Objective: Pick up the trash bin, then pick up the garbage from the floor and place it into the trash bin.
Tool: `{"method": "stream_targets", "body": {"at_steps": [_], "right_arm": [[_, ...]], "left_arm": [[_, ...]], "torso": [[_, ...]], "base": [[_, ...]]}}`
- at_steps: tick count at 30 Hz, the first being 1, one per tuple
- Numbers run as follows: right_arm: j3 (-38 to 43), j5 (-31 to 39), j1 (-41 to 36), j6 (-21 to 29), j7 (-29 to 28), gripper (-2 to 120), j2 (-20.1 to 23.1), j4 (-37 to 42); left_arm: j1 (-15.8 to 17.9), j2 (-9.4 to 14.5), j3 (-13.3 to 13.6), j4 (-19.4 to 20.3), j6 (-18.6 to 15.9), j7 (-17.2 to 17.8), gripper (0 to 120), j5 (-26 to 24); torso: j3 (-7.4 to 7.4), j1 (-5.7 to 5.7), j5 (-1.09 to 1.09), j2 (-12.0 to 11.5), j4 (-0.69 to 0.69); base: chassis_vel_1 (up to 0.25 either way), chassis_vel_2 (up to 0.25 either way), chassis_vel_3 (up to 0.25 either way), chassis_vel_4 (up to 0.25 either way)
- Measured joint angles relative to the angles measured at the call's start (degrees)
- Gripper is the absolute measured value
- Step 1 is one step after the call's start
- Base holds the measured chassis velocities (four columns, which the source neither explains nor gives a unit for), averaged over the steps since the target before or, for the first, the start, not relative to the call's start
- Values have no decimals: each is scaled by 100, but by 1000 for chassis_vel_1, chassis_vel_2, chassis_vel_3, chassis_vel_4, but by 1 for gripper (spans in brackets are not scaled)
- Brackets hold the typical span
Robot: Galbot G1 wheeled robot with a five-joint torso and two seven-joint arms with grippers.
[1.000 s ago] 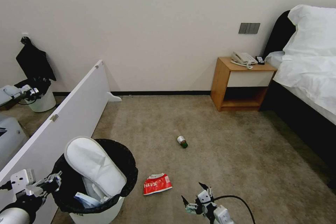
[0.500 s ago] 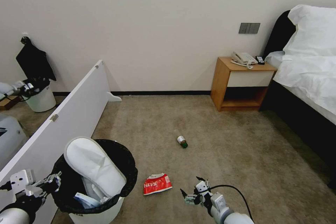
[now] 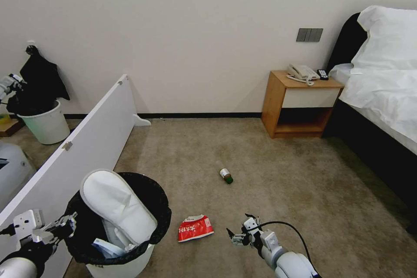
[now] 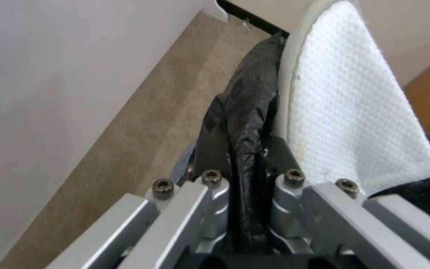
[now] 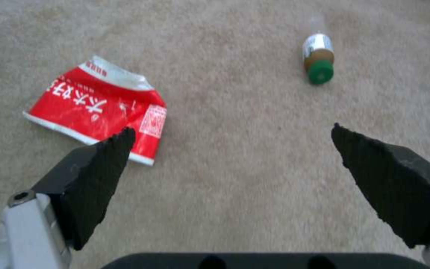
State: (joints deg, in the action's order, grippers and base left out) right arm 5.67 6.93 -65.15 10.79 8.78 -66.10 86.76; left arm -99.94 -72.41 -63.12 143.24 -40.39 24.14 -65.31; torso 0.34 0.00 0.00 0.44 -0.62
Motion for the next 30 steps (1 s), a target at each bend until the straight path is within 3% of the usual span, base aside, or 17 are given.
{"method": "stream_targets", "body": {"at_steps": [12,30], "right_arm": [[-391,-132,814,134,178,100,-240,-448],[-769,-501,1643,-223,457,100,-564,-1381]], "left_arm": [[4,-24,19,0,-1,8,5,10],[37,-12,43,0,0,9,5,6]], "torso": [[0,0,-1,0,0],[0,0,0,0,-1]], "base": [[0,0,0,0],[0,0,0,0]]}}
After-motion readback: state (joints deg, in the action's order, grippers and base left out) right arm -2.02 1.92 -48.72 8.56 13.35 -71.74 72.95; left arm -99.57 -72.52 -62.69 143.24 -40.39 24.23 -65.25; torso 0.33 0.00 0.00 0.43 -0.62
